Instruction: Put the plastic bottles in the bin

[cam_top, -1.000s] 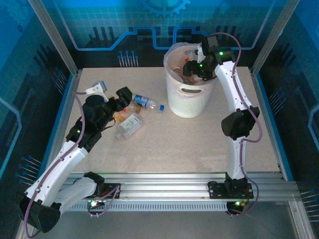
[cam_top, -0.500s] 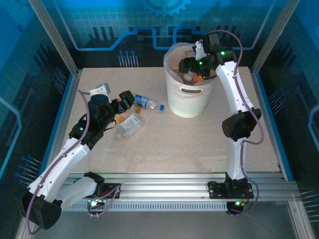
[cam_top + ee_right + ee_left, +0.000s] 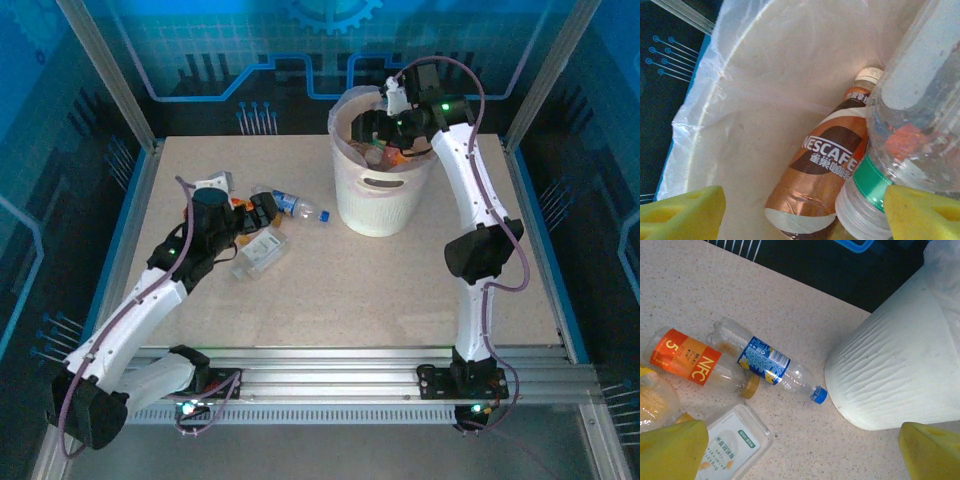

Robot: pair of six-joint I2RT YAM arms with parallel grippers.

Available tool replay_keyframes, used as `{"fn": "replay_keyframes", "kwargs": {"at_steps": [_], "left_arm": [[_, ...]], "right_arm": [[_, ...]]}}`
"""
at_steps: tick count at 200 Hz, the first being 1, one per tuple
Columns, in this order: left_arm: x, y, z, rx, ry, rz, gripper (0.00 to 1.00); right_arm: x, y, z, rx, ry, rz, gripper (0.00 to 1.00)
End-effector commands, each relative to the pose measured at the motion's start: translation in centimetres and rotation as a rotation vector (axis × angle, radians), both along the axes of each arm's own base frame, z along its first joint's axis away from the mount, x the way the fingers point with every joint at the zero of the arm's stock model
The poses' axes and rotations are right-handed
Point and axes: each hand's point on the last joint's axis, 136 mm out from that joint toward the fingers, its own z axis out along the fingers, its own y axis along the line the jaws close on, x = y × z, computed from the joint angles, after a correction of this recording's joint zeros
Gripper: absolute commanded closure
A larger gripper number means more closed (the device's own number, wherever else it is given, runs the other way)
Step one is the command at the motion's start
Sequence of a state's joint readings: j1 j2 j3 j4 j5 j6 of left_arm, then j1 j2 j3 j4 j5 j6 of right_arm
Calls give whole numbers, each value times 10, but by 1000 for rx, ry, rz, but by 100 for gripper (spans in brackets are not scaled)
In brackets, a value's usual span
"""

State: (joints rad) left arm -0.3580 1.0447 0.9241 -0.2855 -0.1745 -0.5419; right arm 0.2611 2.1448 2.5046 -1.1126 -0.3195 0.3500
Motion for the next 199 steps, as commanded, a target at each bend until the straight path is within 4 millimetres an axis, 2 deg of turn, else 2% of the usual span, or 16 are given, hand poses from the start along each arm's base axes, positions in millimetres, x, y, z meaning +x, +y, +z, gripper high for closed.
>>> {"fn": "replay_keyframes", "kwargs": {"at_steps": [1, 29, 50, 84, 157, 199], "left_arm": [[-1, -5, -13, 25, 37, -53, 1], [0, -7, -16, 20, 38, -59, 1], [0, -8, -17, 13, 32, -56, 1], [1, -9, -18, 11, 29, -66, 1], [2, -10, -25, 42, 40, -84, 1], [4, -13, -32, 44, 59, -93, 1]], "right_arm": [[0, 1, 31, 7, -97, 3, 17], [13, -31, 31, -125, -133, -156, 18], [22, -57, 30, -191, -145, -272, 23], [38, -70, 23, -189, -149, -319, 28], [69, -54, -6, -101, -132, -233, 31], [67, -29, -10, -12, -106, -131, 39]]}}
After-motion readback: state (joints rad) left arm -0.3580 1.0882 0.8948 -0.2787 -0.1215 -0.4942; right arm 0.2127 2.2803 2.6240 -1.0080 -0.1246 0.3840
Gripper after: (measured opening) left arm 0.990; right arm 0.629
